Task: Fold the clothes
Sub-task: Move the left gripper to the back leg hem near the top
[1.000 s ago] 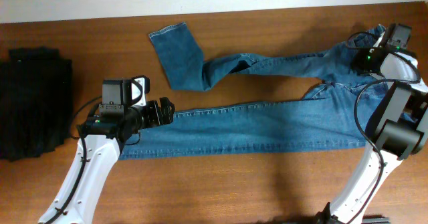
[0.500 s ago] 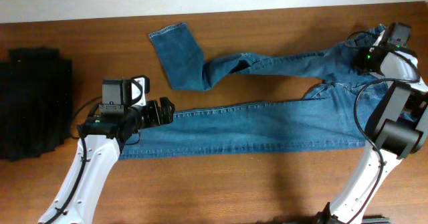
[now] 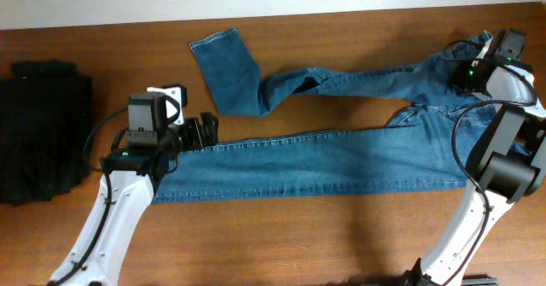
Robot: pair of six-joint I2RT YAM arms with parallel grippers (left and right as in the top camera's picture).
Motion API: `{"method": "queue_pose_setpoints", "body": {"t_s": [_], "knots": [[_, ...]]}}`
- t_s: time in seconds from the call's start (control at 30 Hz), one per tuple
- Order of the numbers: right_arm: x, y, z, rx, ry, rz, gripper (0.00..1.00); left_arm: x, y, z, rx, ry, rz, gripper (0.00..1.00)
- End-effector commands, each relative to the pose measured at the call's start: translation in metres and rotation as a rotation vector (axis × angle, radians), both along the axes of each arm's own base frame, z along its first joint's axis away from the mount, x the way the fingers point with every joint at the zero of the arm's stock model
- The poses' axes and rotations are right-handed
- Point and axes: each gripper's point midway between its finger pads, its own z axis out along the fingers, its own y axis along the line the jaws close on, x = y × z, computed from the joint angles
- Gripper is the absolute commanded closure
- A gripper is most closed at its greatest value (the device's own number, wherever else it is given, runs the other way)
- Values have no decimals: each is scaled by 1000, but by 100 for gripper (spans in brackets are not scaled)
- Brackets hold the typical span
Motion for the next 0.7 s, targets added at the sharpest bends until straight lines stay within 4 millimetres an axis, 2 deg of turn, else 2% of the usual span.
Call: {"method": "queue_pose_setpoints", "body": {"t_s": [0.0,0.23,0.33,0.5,0.67], "knots": [[-23,22,-59,87,123,20,96,16,-2,-14,12,-14,-4,1],[-23,22,-59,87,123,21,96,76,-15,-42,-62,-138,36,1],[-23,23,-59,88,124,21,96,93,-23,-59,-126,-166,53,1],[-23,23,-59,88,126,21,96,108,-30,-89,-216,-155,94,1],[-23,23,-59,88,126,20,96,108,-30,-114,-196,-33,103,1]]}}
